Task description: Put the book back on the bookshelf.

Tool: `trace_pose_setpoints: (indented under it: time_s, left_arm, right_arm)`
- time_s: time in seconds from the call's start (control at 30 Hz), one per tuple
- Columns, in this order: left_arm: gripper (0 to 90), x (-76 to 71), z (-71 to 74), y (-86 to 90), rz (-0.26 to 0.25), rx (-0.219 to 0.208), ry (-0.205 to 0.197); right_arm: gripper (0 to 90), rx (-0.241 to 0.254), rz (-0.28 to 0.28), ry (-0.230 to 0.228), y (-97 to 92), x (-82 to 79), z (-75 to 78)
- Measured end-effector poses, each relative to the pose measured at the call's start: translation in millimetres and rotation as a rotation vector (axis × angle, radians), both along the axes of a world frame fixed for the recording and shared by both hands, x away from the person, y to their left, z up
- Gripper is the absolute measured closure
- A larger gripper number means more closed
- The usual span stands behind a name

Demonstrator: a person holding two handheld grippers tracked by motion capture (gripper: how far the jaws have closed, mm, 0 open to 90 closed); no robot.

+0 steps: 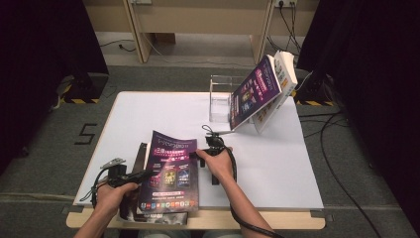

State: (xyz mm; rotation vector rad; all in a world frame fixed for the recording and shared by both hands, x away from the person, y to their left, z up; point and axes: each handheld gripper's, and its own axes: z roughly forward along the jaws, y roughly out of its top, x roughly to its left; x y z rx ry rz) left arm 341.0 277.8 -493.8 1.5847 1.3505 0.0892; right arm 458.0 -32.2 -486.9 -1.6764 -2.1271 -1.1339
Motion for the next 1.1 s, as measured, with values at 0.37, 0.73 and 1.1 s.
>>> trace_pose_setpoints:
  time_s: [0.37,0.73,1.1]
  left_arm:
    - [84.8,2.3,0.8,-1.8,-0.001,0.028,0.016]
    - [84.7,5.5,1.1,-2.7,-0.003,0.028,0.033]
    - [84.6,6.4,1.7,-5.7,0.003,0.054,0.038]
  right_arm:
    - [63.9,-0.027,0.043,0.024,2.8,-4.2,1.3]
    - [64.8,-0.044,0.045,0.009,1.6,-5.2,2.0]
    - [68.4,-0.069,0.031,0.009,2.6,-7.6,6.0]
